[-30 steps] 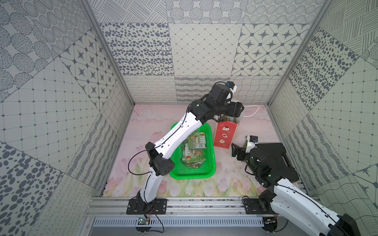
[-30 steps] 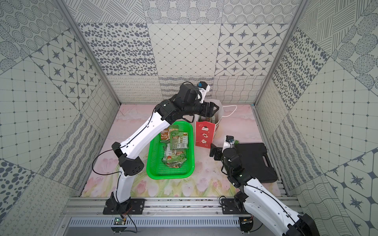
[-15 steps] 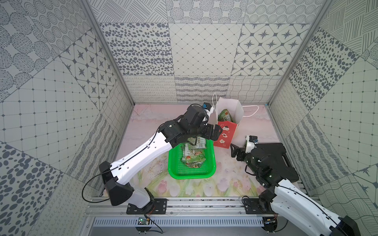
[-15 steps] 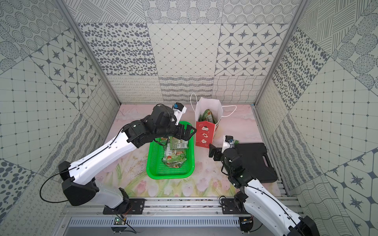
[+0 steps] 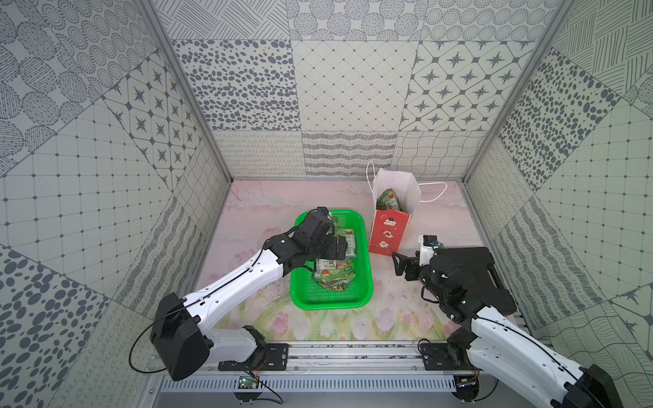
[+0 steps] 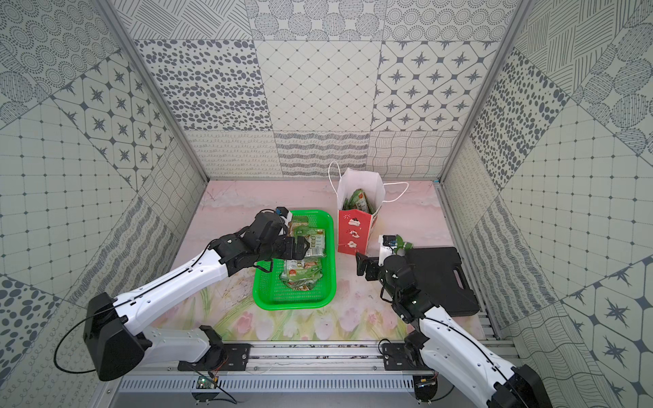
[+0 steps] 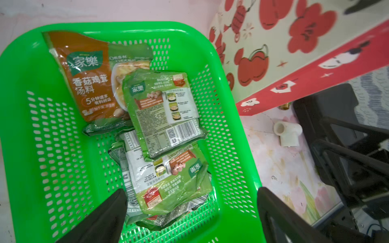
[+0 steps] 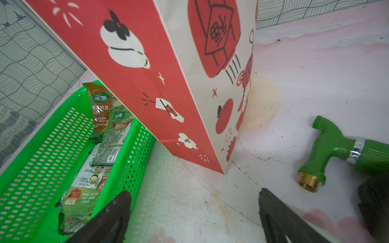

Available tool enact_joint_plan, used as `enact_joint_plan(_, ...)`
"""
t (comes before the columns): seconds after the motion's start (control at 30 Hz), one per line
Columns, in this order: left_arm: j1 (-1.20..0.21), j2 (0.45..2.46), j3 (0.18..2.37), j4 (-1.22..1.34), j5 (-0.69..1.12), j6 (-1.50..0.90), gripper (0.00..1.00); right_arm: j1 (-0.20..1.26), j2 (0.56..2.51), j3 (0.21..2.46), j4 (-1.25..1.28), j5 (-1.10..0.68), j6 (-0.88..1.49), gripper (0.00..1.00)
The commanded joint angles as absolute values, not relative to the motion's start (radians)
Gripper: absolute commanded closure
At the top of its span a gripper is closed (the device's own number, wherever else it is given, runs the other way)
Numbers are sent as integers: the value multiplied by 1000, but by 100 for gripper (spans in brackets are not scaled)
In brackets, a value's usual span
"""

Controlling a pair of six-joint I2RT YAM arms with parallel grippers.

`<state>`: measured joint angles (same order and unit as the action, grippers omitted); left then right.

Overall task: Place the condiment packets inside the bag
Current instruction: Pick up the condiment packet from the storage box.

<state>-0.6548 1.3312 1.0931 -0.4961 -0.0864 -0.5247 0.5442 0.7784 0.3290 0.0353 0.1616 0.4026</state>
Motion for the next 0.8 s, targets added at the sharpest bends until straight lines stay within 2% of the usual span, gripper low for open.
enact_joint_plan(0.0, -564, 1403, 1074, -409, 49, -613, 4, 551, 783, 354, 87, 136, 387, 3)
enact_joint_plan(0.07, -528, 1473, 1094, -405, 115, -619, 10, 550, 777, 354, 86, 131, 384, 3)
enact_joint_plan(0.17, -490, 1577, 1136, -403, 189, -621, 31, 552, 766, 356, 78, 129, 382, 3)
enact_joint_plan(0.23, -472, 1643, 1171, -407, 214, -618, 36, 551, 758, 355, 71, 132, 380, 3)
enact_joint_plan(0.53, -425, 1840, 1274, -414, 224, -625, 37, 552, 747, 357, 62, 134, 381, 3)
enact_joint_plan(0.77, -425, 1909, 1303, -396, 280, -634, 34, 552, 749, 362, 60, 135, 383, 3)
